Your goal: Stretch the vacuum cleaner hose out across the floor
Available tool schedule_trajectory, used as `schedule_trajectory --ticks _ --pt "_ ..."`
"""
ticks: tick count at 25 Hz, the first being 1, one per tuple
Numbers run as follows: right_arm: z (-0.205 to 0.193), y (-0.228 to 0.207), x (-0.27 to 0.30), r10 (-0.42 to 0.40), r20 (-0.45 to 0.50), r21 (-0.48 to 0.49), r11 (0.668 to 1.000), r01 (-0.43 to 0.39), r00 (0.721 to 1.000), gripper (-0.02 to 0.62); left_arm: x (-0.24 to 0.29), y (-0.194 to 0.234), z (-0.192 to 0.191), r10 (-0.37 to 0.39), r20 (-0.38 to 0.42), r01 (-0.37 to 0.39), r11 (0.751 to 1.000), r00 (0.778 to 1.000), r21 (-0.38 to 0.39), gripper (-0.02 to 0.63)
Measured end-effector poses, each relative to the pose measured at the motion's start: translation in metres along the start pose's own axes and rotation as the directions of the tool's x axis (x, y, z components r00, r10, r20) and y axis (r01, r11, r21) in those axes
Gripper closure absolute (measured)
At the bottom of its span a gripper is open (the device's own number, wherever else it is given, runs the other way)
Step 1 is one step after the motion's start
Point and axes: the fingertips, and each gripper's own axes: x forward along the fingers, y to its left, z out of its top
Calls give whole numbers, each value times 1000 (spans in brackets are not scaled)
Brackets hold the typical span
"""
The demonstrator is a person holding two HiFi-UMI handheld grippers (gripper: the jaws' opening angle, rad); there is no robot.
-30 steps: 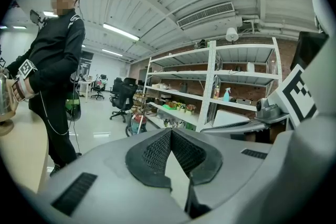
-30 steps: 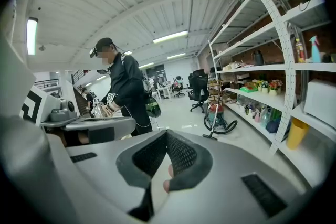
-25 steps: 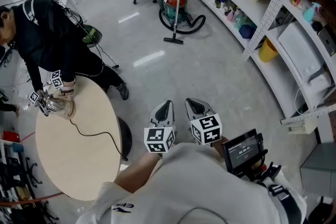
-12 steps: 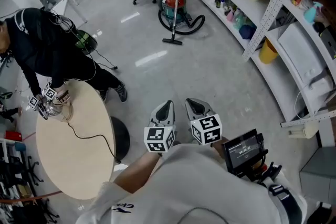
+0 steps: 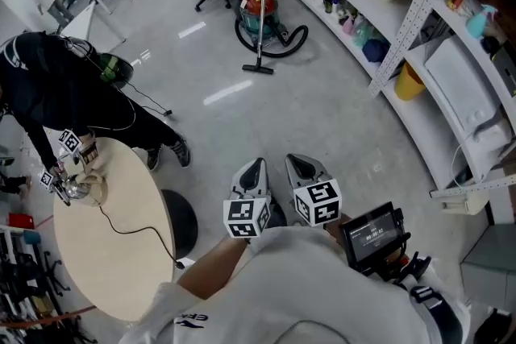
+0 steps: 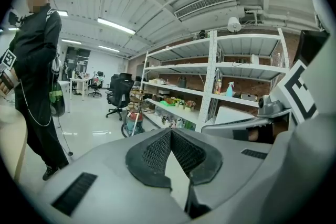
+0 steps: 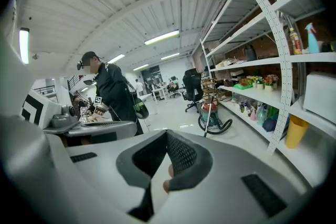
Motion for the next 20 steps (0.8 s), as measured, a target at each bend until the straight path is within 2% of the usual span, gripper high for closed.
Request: schedule_trajectory --ticks 7,14,20 --pt "29 -12 56 -38 -4 2 999 38 999 601 47 34 26 -67 10 67 998 998 -3 604" --pt "74 -7 122 -80 10 -1 997 80 997 601 89 89 63 -140 21 140 990 990 8 604" --pt "96 -21 167 -138 21 23 990 138 990 601 127 124 81 -178 25 178 984 984 17 604"
